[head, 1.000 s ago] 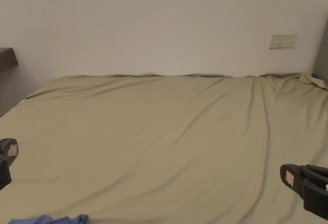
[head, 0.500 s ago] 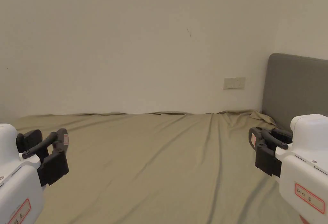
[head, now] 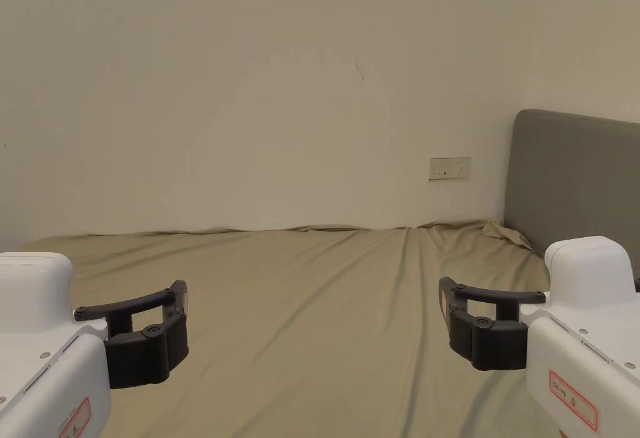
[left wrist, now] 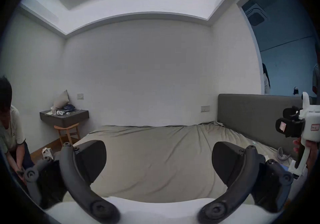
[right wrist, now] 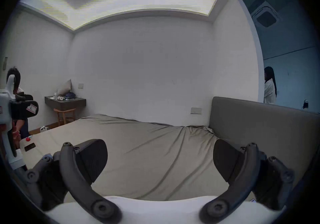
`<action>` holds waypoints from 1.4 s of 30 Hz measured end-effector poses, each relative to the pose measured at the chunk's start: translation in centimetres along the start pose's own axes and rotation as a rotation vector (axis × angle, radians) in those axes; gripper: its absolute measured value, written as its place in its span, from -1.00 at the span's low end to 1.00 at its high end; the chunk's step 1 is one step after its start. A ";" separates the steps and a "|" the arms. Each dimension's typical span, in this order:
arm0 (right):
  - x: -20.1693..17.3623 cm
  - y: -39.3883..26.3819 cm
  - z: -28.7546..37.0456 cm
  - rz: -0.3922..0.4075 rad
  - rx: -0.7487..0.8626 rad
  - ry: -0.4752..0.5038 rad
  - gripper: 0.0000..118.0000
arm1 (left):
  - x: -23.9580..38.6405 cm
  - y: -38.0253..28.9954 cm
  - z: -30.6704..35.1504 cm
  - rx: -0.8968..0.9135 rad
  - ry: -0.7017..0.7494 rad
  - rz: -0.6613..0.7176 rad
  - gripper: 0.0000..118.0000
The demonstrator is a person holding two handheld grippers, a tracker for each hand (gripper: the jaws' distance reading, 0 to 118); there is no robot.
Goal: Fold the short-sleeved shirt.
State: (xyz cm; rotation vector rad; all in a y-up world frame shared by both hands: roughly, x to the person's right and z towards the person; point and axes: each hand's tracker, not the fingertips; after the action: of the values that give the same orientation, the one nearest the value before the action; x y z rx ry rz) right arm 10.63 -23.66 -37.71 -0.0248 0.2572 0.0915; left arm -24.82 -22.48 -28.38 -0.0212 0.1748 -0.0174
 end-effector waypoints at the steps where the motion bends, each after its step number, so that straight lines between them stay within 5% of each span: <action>1: 0.1 0.0 0.0 -0.011 0.008 -0.002 1.00 | 0.2 0.1 0.0 0.007 0.003 0.000 1.00; 28: -0.3 -0.3 -0.1 -0.026 0.006 0.076 1.00 | -0.8 0.1 -1.1 0.035 0.036 0.009 1.00; 42: 0.0 -0.6 -0.5 -0.031 -0.001 0.021 1.00 | -0.9 -0.5 -1.6 0.013 0.031 -0.006 1.00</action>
State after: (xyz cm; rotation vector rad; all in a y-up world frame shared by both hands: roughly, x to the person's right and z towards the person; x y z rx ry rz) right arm 10.53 -24.29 -38.21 -0.0303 0.2778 0.0601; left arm -25.98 -23.04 -29.75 -0.0081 0.2058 -0.0253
